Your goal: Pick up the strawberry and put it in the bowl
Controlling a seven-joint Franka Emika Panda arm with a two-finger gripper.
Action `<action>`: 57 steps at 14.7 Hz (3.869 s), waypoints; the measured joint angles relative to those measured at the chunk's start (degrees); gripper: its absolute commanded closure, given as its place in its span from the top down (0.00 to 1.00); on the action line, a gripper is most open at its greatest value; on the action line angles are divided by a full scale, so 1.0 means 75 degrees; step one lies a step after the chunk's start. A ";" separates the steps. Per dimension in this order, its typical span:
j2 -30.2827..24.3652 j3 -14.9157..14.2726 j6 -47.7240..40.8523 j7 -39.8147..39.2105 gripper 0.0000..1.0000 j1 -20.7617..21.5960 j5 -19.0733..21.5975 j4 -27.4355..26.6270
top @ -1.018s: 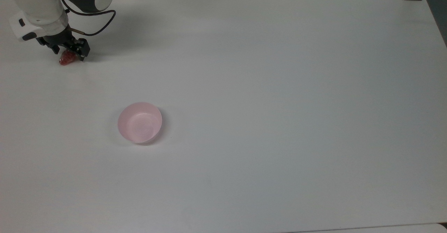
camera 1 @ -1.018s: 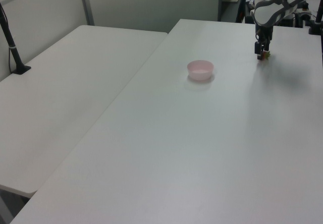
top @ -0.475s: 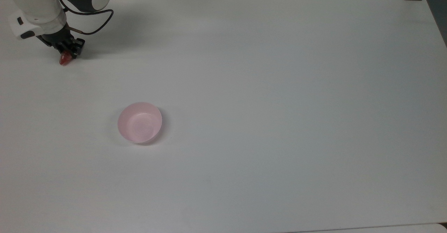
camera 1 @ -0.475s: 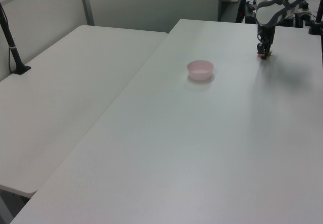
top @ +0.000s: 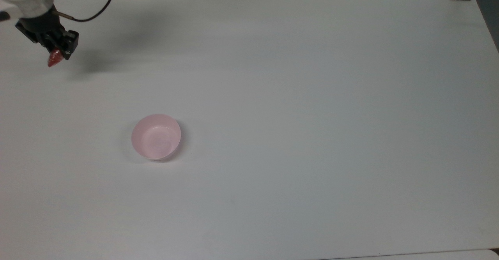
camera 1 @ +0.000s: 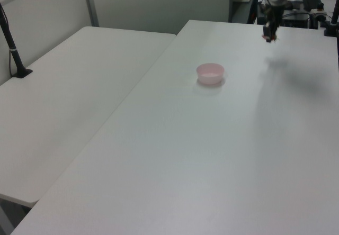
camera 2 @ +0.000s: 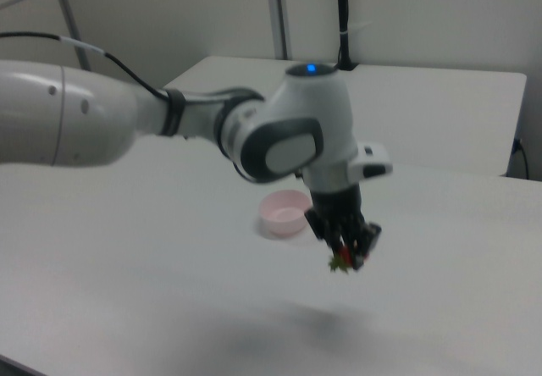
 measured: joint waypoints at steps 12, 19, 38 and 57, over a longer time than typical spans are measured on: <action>0.0793 0.0022 -0.0037 0.0021 0.69 0.1970 0.1161 0.1412; 0.0857 -0.0030 -0.0040 -0.1396 0.69 0.1122 0.1160 0.1181; 0.2717 0.0055 0.2733 -0.6685 0.68 0.1745 0.0368 0.1539; 0.2962 0.0128 0.2748 -0.7020 0.29 0.1746 -0.0221 0.1620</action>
